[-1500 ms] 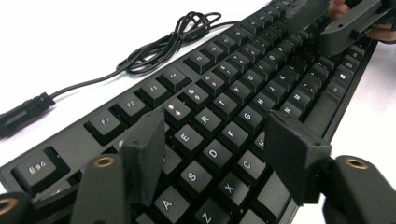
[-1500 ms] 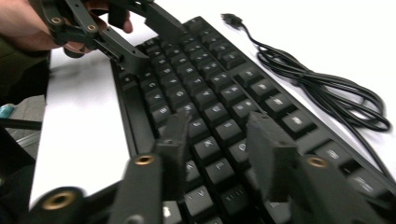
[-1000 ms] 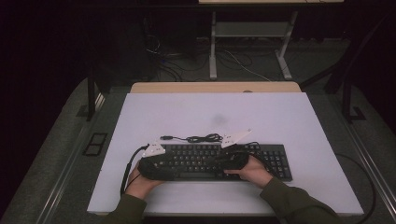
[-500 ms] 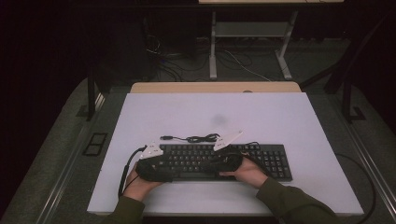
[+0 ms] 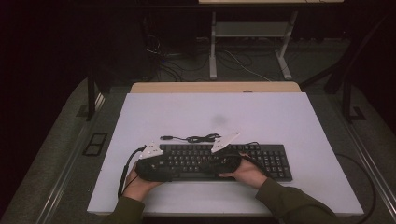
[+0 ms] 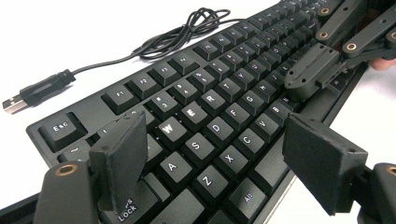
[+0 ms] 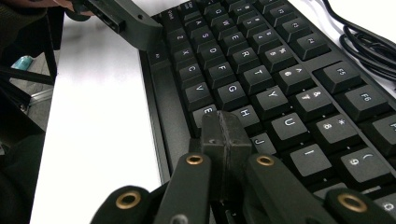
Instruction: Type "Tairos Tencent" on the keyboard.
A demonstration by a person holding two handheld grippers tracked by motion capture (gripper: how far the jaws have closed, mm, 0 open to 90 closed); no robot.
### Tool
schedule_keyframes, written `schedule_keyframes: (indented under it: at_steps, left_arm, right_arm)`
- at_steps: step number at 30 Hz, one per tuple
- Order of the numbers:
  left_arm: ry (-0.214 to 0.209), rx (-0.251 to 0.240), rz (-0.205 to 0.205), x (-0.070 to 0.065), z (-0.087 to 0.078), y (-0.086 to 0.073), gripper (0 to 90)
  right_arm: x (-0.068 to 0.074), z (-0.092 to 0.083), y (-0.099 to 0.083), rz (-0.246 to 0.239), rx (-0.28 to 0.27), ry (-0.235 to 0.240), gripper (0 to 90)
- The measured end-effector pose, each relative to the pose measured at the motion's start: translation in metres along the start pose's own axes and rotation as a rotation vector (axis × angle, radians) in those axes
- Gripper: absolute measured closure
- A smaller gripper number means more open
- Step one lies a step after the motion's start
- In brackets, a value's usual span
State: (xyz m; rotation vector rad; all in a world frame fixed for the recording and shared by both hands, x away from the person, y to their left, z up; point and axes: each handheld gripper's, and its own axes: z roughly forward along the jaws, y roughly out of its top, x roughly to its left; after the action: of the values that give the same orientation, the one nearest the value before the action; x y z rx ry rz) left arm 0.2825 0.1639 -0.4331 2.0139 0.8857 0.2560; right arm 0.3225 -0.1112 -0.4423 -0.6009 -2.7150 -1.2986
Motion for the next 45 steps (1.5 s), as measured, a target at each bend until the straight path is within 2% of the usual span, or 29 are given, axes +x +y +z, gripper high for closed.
schedule_keyframes:
  at_steps: [8,11,15,24,28,33,35,40,45]
  left_arm:
    - [0.003,-0.011,-0.004,0.001,0.000,0.001,22.1]
    - [0.000,-0.010,-0.005,0.000,0.001,0.002,23.0]
    - [-0.007,-0.014,-0.005,0.000,0.003,0.004,24.7]
    - [-0.033,-0.011,0.001,0.000,0.011,0.012,32.1]
    - [-0.043,-0.007,0.006,0.000,0.016,0.016,39.0]
    - [-0.061,-0.007,0.013,0.001,0.021,0.022,54.3]
    - [-0.080,-0.006,0.012,0.001,0.024,0.025,61.2]
    - [-0.096,0.002,0.039,-0.001,0.030,0.030,75.8]
    - [-0.122,0.022,0.052,0.000,0.039,0.035,85.4]
  right_arm:
    - [-0.001,-0.008,0.001,0.003,-0.043,-0.008,89.4]
    - [-0.002,-0.010,0.001,0.008,-0.052,-0.010,86.2]
    - [-0.004,-0.015,0.000,0.022,-0.079,-0.017,74.4]
    - [-0.008,-0.026,-0.007,0.066,-0.117,-0.066,51.3]
    - [-0.009,-0.033,-0.012,0.077,-0.131,-0.100,40.8]
    - [-0.011,-0.042,-0.019,0.108,-0.158,-0.129,30.8]
    - [-0.012,-0.045,-0.022,0.120,-0.167,-0.147,28.7]
    - [-0.014,-0.053,-0.028,0.142,-0.188,-0.176,26.1]
    - [-0.014,-0.059,-0.035,0.154,-0.200,-0.204,24.1]
